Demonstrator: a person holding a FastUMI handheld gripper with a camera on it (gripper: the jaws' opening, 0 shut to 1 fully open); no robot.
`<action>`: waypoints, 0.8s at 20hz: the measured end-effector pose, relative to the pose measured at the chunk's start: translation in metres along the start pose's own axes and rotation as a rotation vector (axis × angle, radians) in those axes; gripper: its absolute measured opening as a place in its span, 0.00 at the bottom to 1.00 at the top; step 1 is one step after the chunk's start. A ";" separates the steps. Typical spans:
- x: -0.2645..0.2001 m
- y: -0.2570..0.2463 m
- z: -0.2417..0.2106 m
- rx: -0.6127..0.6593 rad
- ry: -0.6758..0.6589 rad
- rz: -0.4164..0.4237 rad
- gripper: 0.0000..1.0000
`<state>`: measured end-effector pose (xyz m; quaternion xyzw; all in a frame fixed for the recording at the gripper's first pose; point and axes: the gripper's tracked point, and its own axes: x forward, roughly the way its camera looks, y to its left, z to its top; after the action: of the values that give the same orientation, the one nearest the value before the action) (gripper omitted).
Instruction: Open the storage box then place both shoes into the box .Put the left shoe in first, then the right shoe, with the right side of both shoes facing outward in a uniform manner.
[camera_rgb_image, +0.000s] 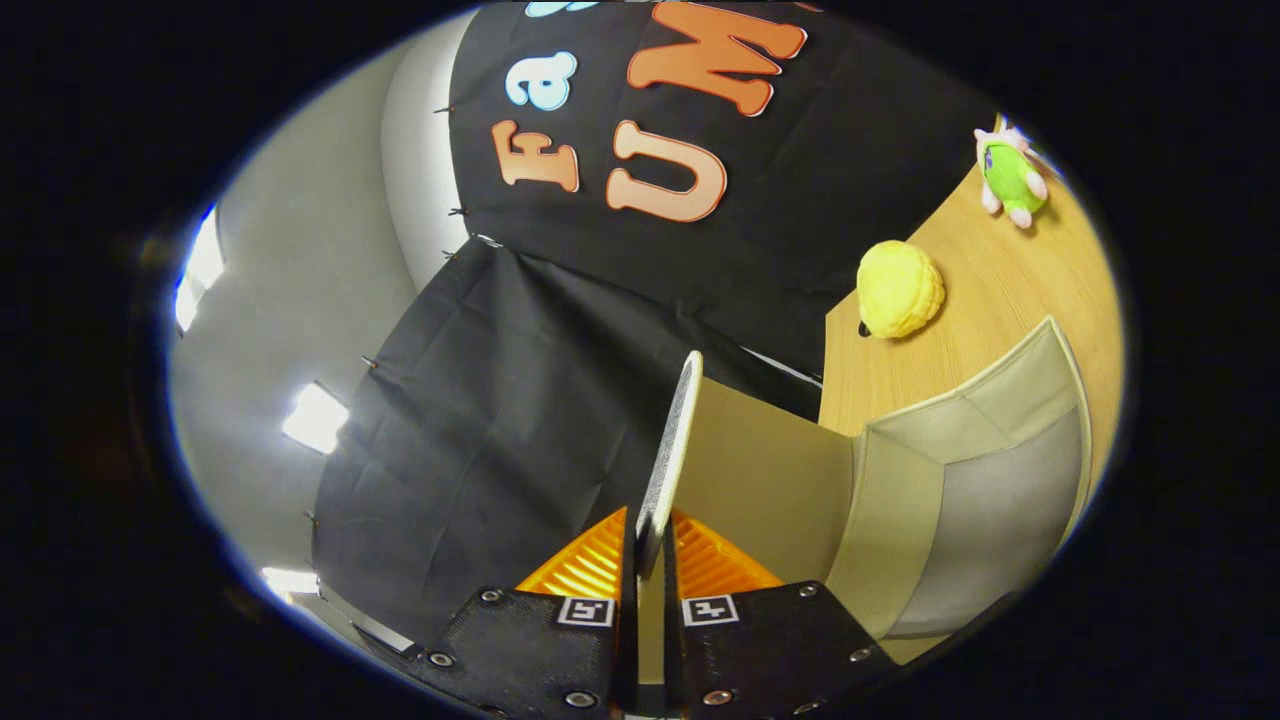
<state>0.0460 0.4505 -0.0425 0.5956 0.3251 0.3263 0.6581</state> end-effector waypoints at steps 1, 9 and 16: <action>0.006 0.001 -0.007 0.017 0.014 0.009 0.11; 0.018 -0.043 -0.049 0.034 0.138 -0.103 0.50; -0.021 -0.070 -0.023 -0.119 0.119 -0.212 0.71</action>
<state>0.0179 0.4411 -0.1131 0.4972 0.4048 0.3085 0.7026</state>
